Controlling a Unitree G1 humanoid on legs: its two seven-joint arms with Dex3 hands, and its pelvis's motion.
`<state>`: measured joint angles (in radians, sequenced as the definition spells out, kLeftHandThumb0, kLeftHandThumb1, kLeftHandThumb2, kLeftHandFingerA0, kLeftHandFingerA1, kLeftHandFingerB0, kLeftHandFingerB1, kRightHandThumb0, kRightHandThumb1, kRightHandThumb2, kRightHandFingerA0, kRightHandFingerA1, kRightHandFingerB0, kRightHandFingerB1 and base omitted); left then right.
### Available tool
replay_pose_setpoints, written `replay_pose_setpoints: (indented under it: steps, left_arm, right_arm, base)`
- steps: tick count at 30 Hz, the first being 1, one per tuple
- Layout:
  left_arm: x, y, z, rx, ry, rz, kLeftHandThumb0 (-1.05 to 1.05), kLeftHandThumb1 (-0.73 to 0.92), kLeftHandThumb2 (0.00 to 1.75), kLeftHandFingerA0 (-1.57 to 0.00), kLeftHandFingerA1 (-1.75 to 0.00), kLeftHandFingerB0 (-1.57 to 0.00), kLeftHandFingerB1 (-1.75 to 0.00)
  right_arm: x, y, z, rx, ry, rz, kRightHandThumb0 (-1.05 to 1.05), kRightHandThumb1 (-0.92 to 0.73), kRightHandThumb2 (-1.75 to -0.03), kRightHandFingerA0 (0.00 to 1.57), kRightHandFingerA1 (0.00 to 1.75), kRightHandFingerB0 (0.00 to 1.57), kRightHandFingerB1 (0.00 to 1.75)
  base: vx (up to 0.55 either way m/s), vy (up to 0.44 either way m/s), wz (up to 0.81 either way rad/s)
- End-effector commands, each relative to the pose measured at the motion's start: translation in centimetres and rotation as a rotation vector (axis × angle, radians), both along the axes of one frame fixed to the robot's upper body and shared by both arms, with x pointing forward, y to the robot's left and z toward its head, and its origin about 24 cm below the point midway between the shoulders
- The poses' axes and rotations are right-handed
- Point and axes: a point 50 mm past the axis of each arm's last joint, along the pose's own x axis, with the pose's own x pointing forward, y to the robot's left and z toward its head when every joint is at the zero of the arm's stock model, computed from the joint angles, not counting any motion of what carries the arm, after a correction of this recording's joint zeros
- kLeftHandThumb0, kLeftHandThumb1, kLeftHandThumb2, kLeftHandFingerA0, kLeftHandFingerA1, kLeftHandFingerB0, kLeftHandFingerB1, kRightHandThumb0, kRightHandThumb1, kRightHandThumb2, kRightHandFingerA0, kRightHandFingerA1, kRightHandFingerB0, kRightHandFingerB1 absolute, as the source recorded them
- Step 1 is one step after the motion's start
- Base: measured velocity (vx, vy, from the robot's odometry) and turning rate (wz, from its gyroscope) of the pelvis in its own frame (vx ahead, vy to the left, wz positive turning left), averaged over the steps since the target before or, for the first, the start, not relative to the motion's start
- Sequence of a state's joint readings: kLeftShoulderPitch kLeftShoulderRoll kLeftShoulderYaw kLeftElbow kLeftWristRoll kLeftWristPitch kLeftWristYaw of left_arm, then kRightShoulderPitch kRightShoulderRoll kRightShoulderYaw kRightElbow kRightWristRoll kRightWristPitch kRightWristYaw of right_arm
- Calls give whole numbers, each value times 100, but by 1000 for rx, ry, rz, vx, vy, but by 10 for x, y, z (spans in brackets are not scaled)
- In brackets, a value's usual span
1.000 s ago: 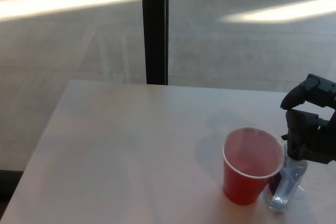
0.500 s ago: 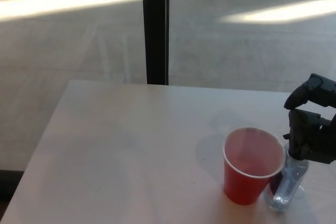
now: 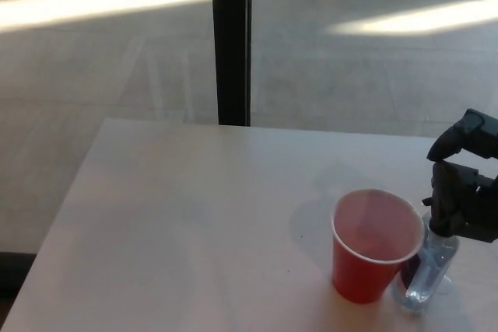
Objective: The robot uses its right hand fist to press the hand soap kept in the middle of the table to get liquid hand soap out
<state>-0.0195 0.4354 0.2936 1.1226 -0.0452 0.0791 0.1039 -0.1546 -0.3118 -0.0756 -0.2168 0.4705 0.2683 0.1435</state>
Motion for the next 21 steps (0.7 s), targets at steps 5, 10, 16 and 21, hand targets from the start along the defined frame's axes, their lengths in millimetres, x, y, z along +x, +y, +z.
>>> replay_pose_setpoints:
  steps: [5,10,16,21]
  left_arm:
    - [3,10,9,41,-6,3,-28,55,94,-72,-89,-50,-76]
    - [5,10,10,39,-11,4,-28,55,94,-72,-88,-48,-75]
    - [6,10,11,42,-14,4,-27,53,98,-70,-85,-57,-80]
    - [8,11,12,47,-13,2,-29,56,94,-73,-89,-54,-78]
  right_arm:
    - [-27,-11,-89,-124,462,-36,-24,-51,-126,106,175,78,160]
    - [-29,-8,-94,-157,492,-40,-24,-52,-126,105,175,79,164]
    - [-32,-13,-102,-197,523,-46,-23,-48,-129,106,175,81,163]
    - [-32,-21,-104,-196,544,-78,-22,-45,-131,104,175,83,158]
  base:
    - [0,0,0]
    - [0,0,0]
    - [0,0,0]
    - [0,0,0]
